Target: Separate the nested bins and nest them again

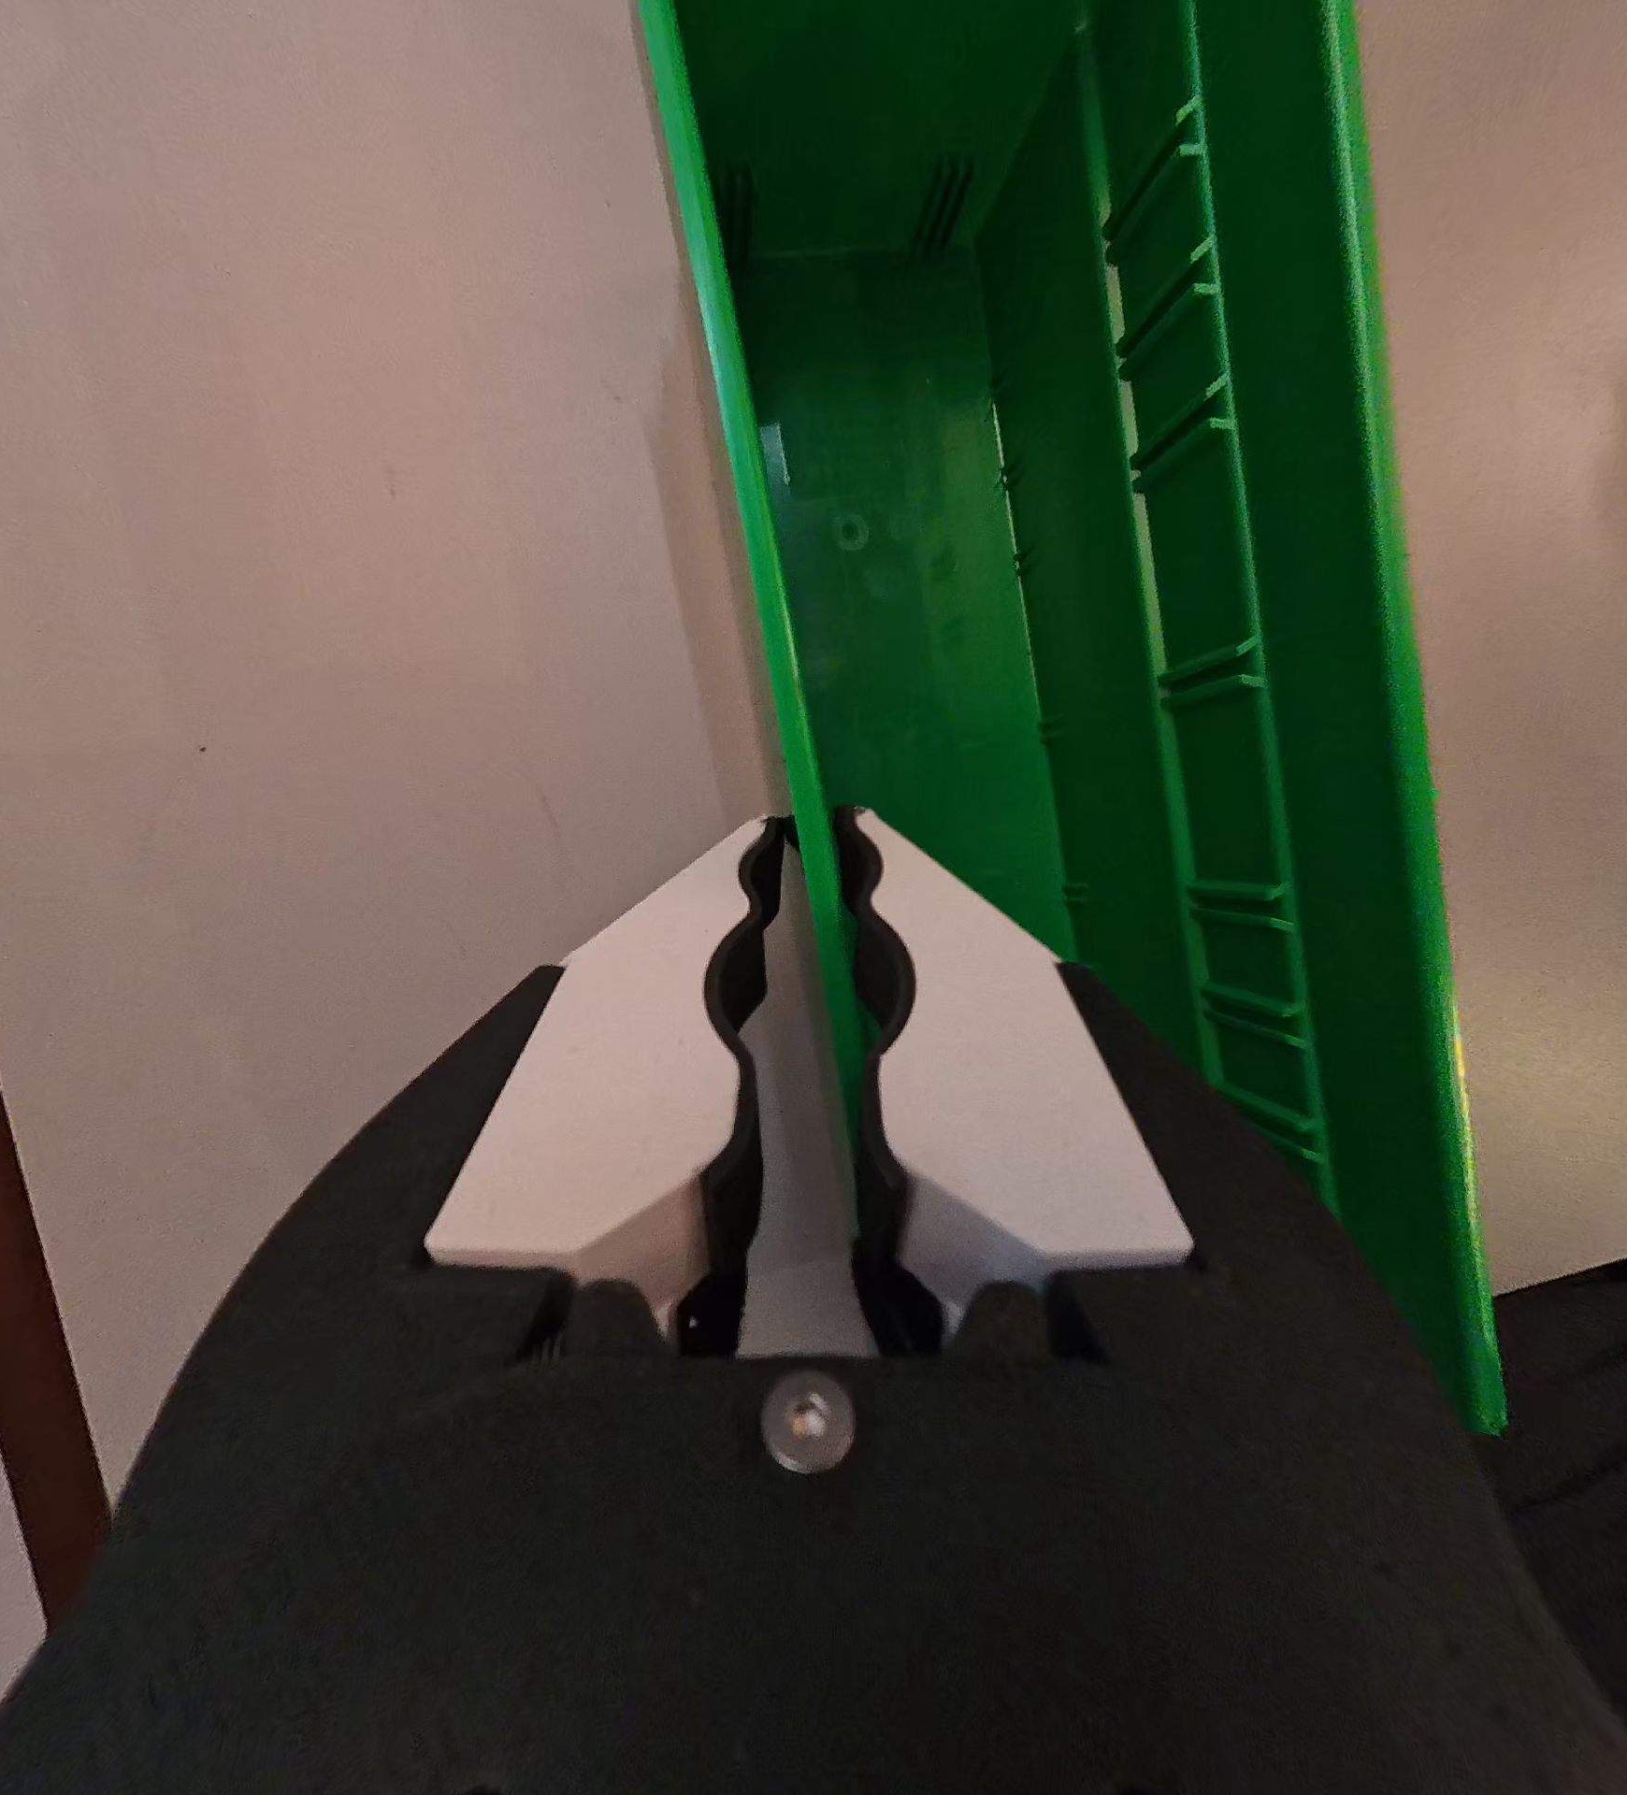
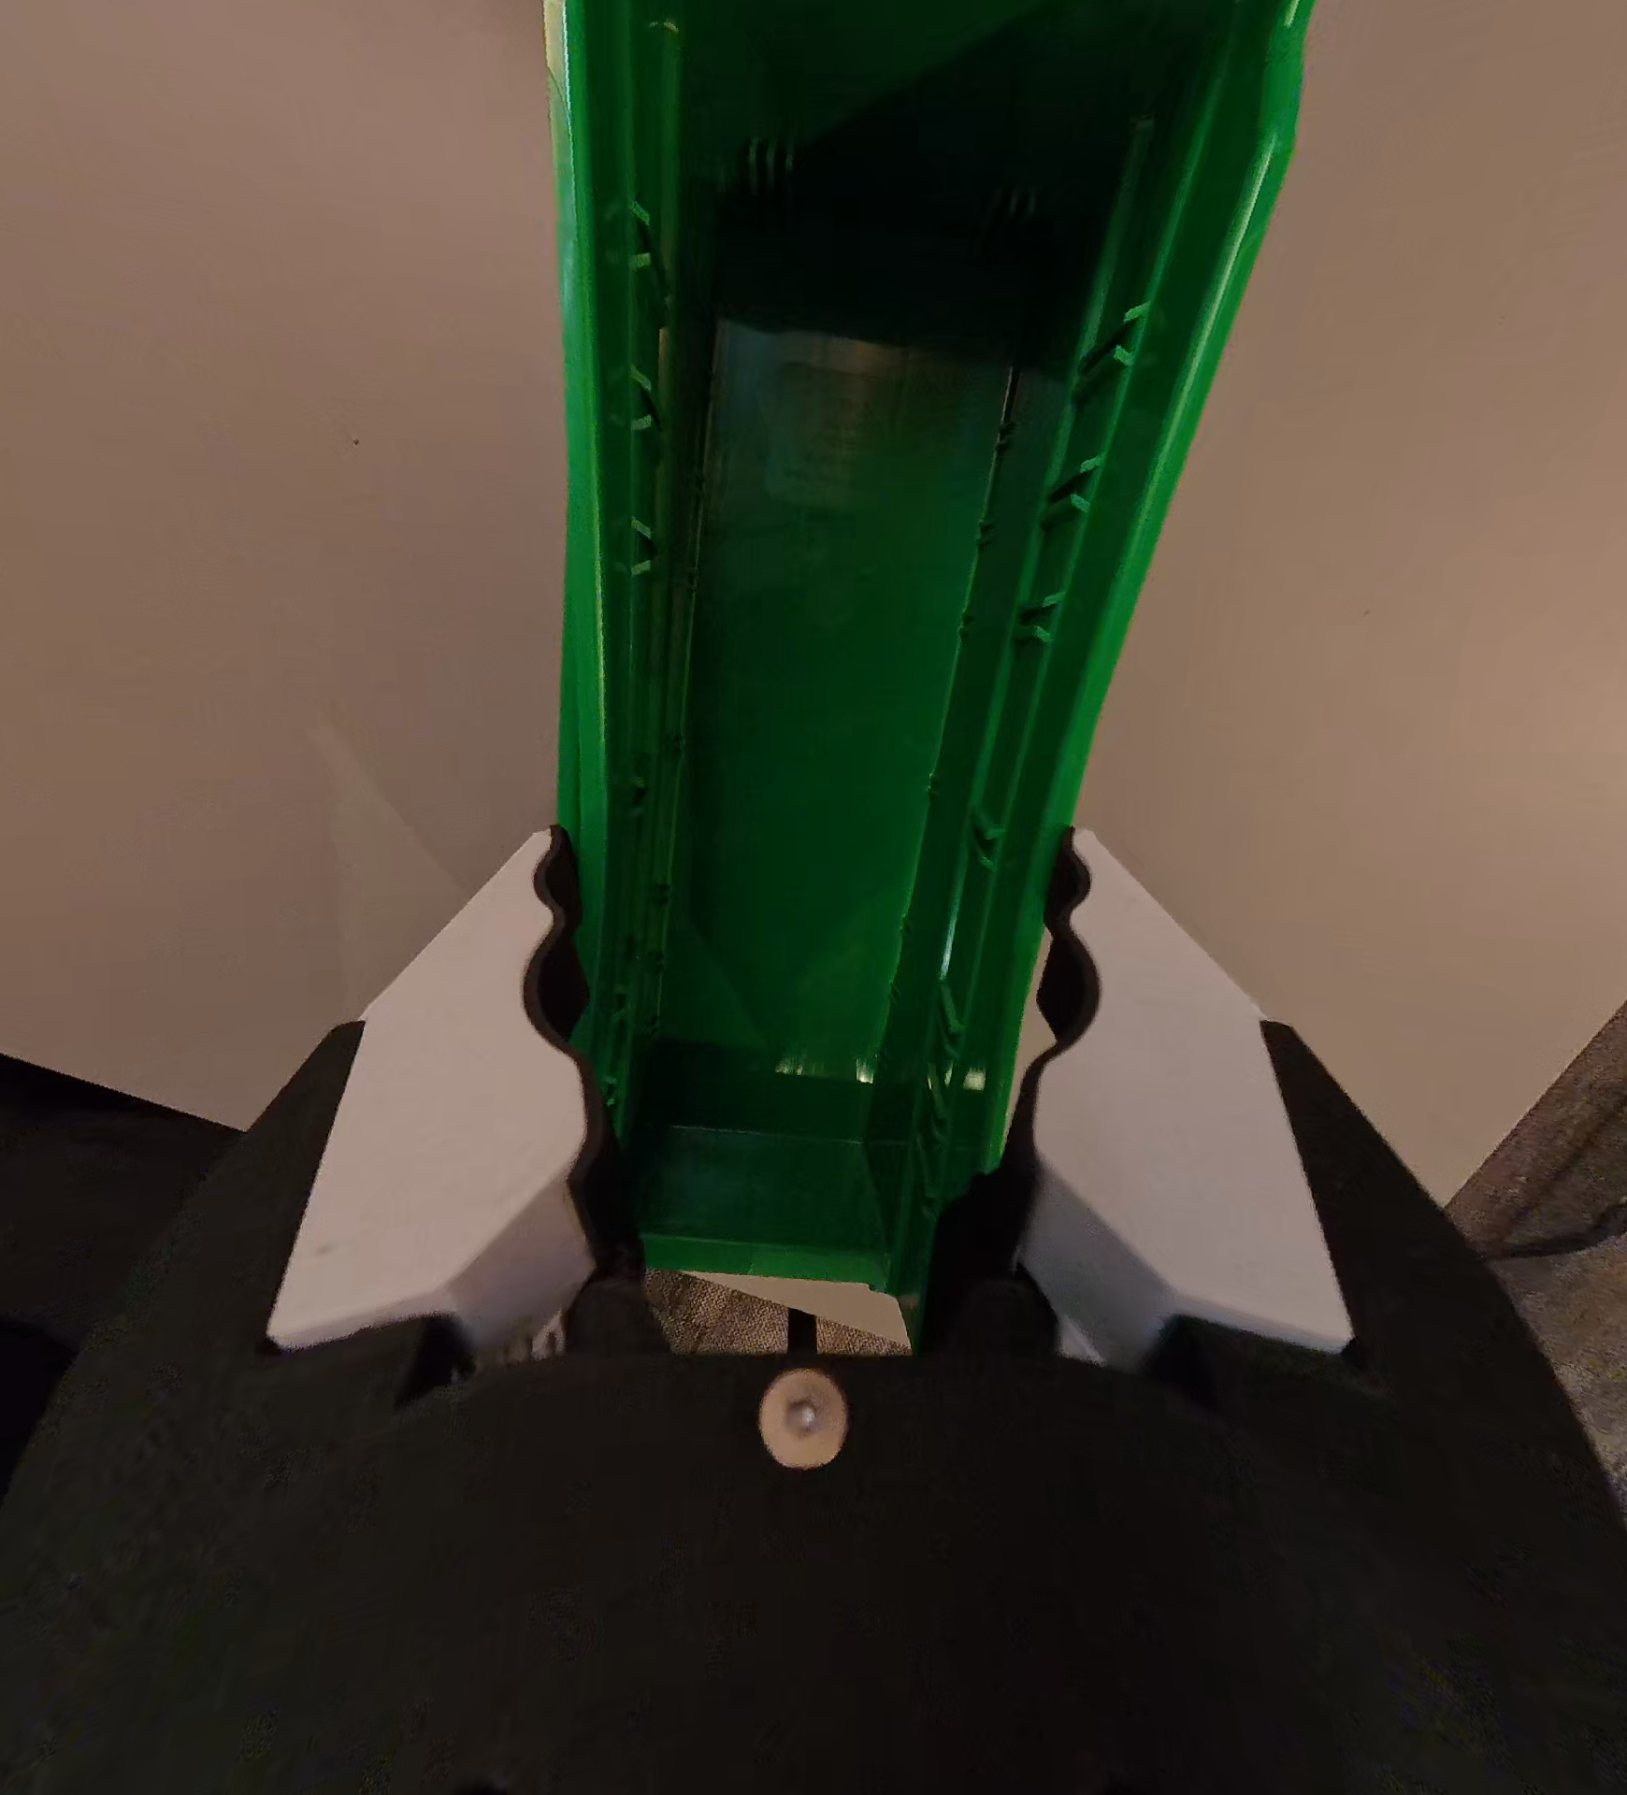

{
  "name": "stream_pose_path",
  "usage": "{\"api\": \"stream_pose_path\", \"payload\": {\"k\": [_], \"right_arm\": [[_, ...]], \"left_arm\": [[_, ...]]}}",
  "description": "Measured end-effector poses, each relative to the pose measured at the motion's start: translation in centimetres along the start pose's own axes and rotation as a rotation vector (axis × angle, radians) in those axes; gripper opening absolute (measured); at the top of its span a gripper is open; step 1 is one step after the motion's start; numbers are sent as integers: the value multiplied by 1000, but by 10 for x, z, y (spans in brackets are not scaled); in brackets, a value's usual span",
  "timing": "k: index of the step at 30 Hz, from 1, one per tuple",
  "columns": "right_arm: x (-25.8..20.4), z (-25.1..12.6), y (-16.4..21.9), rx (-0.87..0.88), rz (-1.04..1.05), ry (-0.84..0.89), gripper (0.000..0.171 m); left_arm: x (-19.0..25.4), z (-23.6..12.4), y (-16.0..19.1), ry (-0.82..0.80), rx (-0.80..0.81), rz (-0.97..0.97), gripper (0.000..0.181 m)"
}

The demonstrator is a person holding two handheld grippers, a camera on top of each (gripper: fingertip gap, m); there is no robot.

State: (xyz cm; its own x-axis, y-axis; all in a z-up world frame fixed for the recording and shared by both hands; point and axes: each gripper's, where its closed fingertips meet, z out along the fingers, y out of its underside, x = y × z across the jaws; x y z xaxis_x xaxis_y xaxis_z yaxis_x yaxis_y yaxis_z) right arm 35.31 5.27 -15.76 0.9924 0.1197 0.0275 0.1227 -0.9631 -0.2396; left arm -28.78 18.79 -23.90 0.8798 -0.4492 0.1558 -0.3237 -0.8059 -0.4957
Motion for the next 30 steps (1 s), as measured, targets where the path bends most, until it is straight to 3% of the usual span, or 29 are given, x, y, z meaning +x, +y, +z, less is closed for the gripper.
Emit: {"api": "stream_pose_path", "payload": {"k": [1,12,30], "right_arm": [[0,-1,0,1,2,-3,94],[-1,-22,-8,29,-3,-6,94],[-26,-121,-48,223,-61,49,95]], "left_arm": [[0,-1,-1,1,7,2,10],[1,-13,-17,-27,82,45,10],[5,-54,-48,-75,229,93,16]]}}
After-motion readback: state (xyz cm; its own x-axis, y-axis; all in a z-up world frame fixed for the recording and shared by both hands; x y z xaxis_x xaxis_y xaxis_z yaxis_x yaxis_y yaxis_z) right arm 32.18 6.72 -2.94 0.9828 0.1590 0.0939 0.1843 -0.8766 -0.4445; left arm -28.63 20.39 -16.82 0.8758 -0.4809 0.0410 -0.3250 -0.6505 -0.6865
